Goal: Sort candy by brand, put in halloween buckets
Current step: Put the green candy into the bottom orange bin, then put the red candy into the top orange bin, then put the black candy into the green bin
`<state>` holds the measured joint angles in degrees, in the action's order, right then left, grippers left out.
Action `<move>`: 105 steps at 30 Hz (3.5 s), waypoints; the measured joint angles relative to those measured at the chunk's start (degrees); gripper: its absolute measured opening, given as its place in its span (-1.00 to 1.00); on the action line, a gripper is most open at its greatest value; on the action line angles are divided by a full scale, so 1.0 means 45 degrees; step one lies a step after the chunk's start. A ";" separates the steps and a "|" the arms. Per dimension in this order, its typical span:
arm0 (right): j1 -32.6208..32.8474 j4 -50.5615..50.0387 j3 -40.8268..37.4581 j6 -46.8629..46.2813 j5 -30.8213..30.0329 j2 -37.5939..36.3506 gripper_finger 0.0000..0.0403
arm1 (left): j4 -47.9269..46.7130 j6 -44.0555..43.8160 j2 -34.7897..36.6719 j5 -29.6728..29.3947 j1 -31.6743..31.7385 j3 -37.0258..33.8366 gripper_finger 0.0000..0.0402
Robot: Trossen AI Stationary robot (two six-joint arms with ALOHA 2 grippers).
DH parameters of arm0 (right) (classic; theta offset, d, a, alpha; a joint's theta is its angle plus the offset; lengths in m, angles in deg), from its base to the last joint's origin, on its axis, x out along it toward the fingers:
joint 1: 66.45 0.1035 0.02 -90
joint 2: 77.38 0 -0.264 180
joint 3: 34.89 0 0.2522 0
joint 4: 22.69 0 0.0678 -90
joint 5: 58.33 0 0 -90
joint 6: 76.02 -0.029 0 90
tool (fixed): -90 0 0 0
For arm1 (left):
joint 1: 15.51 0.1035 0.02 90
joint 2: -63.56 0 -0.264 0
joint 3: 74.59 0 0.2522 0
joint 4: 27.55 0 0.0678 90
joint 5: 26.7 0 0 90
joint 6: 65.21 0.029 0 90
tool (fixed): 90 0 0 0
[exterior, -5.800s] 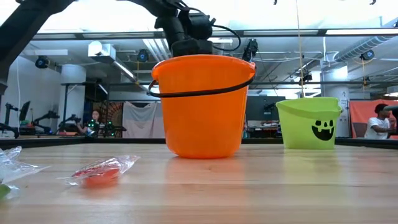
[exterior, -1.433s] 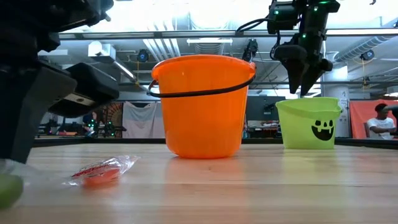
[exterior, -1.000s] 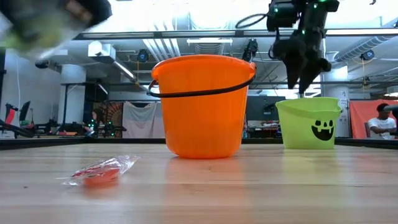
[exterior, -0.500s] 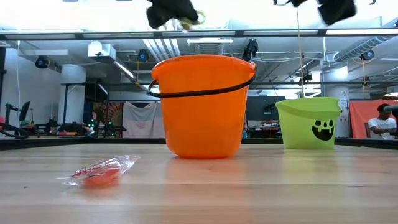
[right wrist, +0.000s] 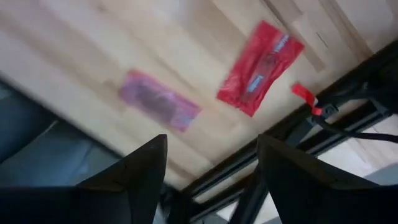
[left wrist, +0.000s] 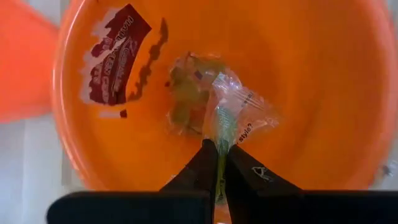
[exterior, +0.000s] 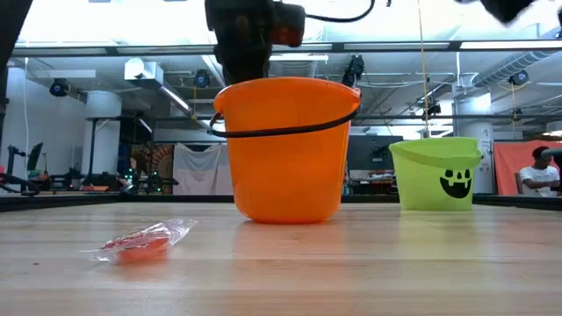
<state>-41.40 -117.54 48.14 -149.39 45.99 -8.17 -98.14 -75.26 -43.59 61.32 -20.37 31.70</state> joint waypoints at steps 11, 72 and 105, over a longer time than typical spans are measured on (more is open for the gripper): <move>0.0143 0.4610 -0.5934 -0.2019 -0.0324 0.0049 0.39 | 0.0047 -0.0480 -0.0431 0.0010 0.0008 0.0210 -0.59; -0.8659 0.8772 0.4187 1.1875 -0.4969 0.2823 -0.89 | 0.5781 -0.7768 0.0553 -0.0041 -0.7847 -0.6975 -0.22; -1.0458 0.8730 0.4281 1.3759 -0.2077 0.4381 -0.13 | 0.1519 -0.7145 0.2793 -0.1116 -0.7491 -0.3491 -0.78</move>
<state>-88.46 -78.25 67.41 -87.47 36.65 11.54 -91.30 -107.41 -31.02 56.30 -54.08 15.99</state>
